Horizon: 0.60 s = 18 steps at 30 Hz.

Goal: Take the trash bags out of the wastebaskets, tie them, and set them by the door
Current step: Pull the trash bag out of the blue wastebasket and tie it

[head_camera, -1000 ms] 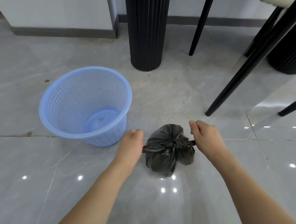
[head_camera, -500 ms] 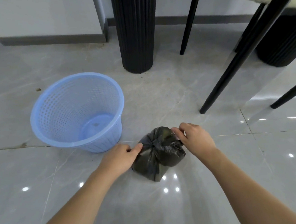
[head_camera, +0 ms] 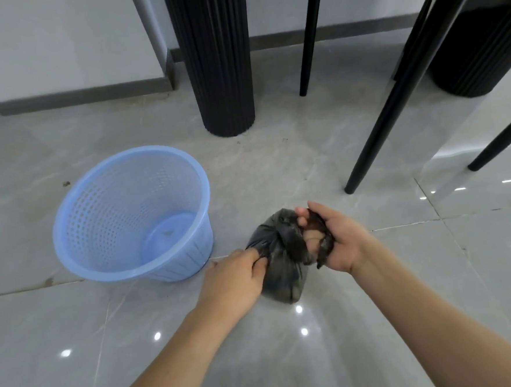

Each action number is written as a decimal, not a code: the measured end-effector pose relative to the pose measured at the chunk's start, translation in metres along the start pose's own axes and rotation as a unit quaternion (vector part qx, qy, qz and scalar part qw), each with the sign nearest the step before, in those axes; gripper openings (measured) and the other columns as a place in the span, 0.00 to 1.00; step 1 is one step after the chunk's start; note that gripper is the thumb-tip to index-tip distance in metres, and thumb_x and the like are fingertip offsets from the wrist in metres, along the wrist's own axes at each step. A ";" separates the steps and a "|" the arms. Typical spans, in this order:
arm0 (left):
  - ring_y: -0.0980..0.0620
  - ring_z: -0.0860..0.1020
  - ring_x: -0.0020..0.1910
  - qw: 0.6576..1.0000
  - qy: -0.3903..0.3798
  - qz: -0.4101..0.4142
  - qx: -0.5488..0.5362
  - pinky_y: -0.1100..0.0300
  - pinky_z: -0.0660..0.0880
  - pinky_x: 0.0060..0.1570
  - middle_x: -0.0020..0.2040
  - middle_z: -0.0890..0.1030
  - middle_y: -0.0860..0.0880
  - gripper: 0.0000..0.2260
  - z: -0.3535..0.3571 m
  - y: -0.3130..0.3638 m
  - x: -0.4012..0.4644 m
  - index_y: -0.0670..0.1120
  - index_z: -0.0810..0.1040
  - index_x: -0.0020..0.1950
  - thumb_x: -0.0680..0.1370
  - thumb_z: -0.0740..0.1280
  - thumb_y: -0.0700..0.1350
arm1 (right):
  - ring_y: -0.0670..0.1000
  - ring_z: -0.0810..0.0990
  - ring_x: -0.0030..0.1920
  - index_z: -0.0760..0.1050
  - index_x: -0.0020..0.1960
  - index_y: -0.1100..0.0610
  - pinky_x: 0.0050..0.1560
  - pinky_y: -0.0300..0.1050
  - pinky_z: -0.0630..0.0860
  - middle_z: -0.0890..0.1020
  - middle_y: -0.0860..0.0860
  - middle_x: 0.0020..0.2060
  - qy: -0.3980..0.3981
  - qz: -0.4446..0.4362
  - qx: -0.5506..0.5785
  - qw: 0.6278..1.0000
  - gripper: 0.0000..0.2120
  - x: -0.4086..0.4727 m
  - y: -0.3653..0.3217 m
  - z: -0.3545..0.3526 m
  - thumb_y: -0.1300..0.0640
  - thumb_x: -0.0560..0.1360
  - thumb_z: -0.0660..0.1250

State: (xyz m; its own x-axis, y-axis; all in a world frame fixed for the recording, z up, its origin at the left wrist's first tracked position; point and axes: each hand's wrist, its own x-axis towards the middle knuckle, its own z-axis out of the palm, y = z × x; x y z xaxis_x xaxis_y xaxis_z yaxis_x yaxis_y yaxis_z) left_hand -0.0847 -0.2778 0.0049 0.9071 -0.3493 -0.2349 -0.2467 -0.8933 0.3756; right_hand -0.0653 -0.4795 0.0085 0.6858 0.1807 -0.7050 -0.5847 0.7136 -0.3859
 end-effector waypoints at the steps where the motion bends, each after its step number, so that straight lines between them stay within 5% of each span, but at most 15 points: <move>1: 0.50 0.74 0.43 1.000 -0.003 0.023 0.003 0.53 0.68 0.50 0.43 0.73 0.54 0.12 0.000 0.005 0.000 0.51 0.71 0.44 0.82 0.54 0.54 | 0.44 0.63 0.17 0.79 0.44 0.58 0.15 0.35 0.62 0.77 0.50 0.33 0.012 -0.026 0.002 1.000 0.15 0.002 0.004 0.006 0.50 0.80 0.60; 6: 0.51 0.70 0.40 0.993 -0.012 0.109 -0.034 0.56 0.61 0.42 0.37 0.70 0.54 0.10 -0.004 0.021 -0.004 0.50 0.66 0.42 0.82 0.57 0.50 | 0.44 0.63 0.20 0.81 0.55 0.59 0.19 0.34 0.64 0.84 0.51 0.50 0.035 -0.111 -0.059 0.991 0.18 0.009 0.018 0.012 0.49 0.81 0.57; 9: 0.49 0.73 0.42 0.993 0.013 0.113 -0.017 0.57 0.59 0.42 0.38 0.71 0.54 0.09 -0.004 0.020 -0.004 0.49 0.69 0.43 0.82 0.56 0.50 | 0.45 0.73 0.26 0.81 0.56 0.59 0.27 0.37 0.72 0.84 0.51 0.44 0.048 -0.151 -0.100 0.982 0.18 0.008 0.016 0.007 0.50 0.81 0.57; 11: 0.48 0.74 0.42 0.994 0.018 0.107 -0.004 0.57 0.60 0.42 0.38 0.72 0.53 0.11 -0.003 0.015 -0.006 0.49 0.68 0.42 0.82 0.55 0.51 | 0.50 0.84 0.42 0.82 0.56 0.59 0.43 0.44 0.81 0.86 0.53 0.48 0.054 -0.176 -0.122 0.975 0.17 0.008 0.014 0.005 0.51 0.81 0.58; 13: 0.46 0.74 0.41 0.995 0.008 0.098 0.004 0.57 0.60 0.41 0.38 0.73 0.52 0.12 -0.002 0.010 -0.007 0.49 0.66 0.41 0.82 0.54 0.51 | 0.56 0.83 0.53 0.83 0.54 0.58 0.57 0.54 0.79 0.85 0.56 0.51 0.073 -0.191 -0.155 0.967 0.16 0.010 0.015 0.004 0.51 0.80 0.60; 18: 0.47 0.74 0.40 0.994 -0.004 0.106 -0.013 0.57 0.59 0.40 0.40 0.77 0.50 0.11 -0.001 0.005 -0.012 0.47 0.70 0.44 0.82 0.55 0.50 | 0.58 0.83 0.53 0.83 0.54 0.59 0.58 0.55 0.79 0.85 0.58 0.50 0.071 -0.178 -0.200 0.961 0.15 0.009 0.021 0.009 0.53 0.79 0.60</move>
State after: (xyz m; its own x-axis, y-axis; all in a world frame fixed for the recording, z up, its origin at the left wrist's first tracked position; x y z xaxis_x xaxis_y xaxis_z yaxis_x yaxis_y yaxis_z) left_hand -0.0962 -0.2778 0.0108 0.8333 -0.5307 -0.1548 -0.4230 -0.7924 0.4396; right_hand -0.0673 -0.4565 -0.0008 0.8239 -0.1407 -0.5490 -0.4631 0.3913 -0.7952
